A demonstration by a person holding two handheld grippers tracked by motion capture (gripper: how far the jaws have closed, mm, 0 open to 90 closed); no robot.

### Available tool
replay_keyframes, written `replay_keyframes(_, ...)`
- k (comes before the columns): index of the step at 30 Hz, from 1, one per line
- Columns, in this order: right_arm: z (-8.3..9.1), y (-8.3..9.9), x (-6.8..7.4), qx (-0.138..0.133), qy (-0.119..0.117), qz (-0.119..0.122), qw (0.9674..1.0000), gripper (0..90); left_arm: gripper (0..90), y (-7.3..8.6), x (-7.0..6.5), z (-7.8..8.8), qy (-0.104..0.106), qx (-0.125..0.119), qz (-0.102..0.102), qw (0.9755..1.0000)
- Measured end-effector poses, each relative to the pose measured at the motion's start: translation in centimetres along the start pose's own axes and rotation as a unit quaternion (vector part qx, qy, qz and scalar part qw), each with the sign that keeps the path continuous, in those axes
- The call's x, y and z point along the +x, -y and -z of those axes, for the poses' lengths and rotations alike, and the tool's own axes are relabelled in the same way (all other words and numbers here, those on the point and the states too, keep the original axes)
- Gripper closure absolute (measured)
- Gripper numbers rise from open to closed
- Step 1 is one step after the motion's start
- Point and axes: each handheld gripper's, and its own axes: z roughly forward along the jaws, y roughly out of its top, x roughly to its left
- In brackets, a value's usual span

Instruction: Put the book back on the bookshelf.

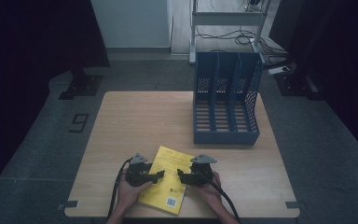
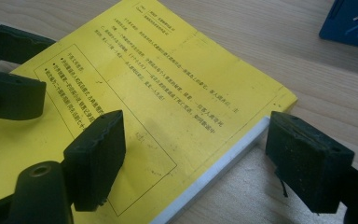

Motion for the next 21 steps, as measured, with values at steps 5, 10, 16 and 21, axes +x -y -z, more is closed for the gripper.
replay_keyframes(5,0.0,0.02,0.02,-0.001,0.0,0.0,1.0,20.0,31.6,-0.08,-0.17,-0.24,-0.007,0.005,-0.002,1.0)
replay_keyframes(10,0.0,0.02,0.03,-0.001,0.001,0.0,1.0,19.9,30.8,-0.19,-0.47,-0.35,-0.017,0.007,0.0,0.9998)
replay_keyframes(16,0.0,0.12,0.19,-0.006,0.005,0.002,1.0,20.2,32.0,-0.36,-0.59,-0.33,-0.023,0.009,0.009,0.9997)
replay_keyframes(21,0.02,0.1,0.34,-0.008,0.009,0.008,0.9999,20.5,33.1,-0.44,-0.71,-0.26,-0.027,0.008,0.015,0.9995)
